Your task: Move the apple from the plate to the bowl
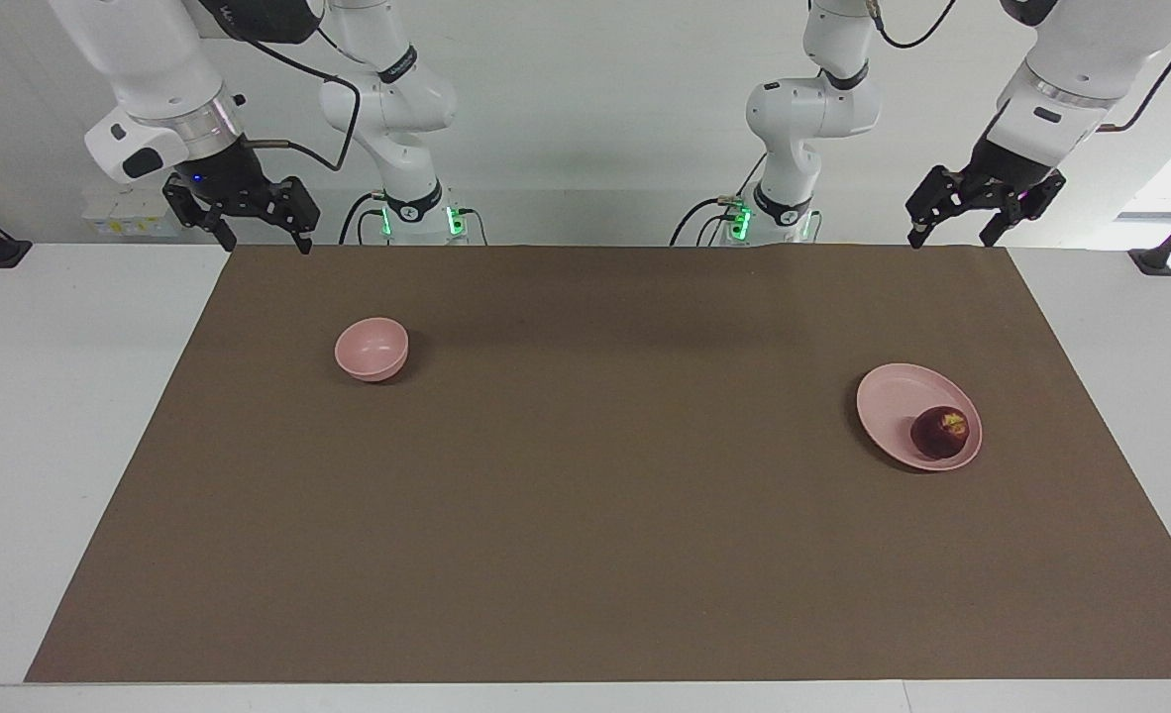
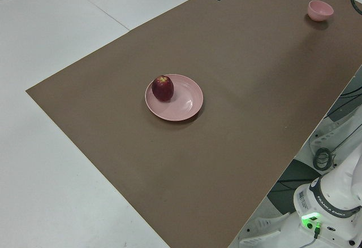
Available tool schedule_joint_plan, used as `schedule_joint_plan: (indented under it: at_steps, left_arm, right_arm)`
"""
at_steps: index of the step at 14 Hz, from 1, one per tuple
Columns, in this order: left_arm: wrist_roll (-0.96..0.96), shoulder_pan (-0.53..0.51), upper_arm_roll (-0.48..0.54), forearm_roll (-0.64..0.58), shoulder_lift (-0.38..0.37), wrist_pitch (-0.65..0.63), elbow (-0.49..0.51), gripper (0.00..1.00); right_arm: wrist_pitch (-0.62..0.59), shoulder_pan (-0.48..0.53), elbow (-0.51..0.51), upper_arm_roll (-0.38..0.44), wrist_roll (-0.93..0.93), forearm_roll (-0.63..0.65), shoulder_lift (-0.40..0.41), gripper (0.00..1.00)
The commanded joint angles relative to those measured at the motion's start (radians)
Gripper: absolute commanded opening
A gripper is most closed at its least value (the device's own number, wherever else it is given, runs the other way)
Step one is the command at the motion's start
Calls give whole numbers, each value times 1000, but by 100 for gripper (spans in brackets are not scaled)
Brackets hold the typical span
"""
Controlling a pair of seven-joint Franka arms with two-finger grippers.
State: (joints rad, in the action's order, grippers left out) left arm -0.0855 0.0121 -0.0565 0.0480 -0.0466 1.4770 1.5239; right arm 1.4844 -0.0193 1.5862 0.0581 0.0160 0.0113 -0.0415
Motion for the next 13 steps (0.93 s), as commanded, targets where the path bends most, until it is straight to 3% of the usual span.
schedule_joint_plan:
  at_steps: [1,10,13]
  left_arm:
    - [15,-1,4,3,-35,3,42,100]
    - [13,-6,6,3,-33,17,54,100]
    - [13,-32,6,3,-32,97,103,100]
  right_arm:
    - [-4,12,6,-8,1,-2,-8,100]
    - [-4,12,5,-9,4,-2,-8,100]
    - [-4,12,6,-9,6,-2,-8,100]
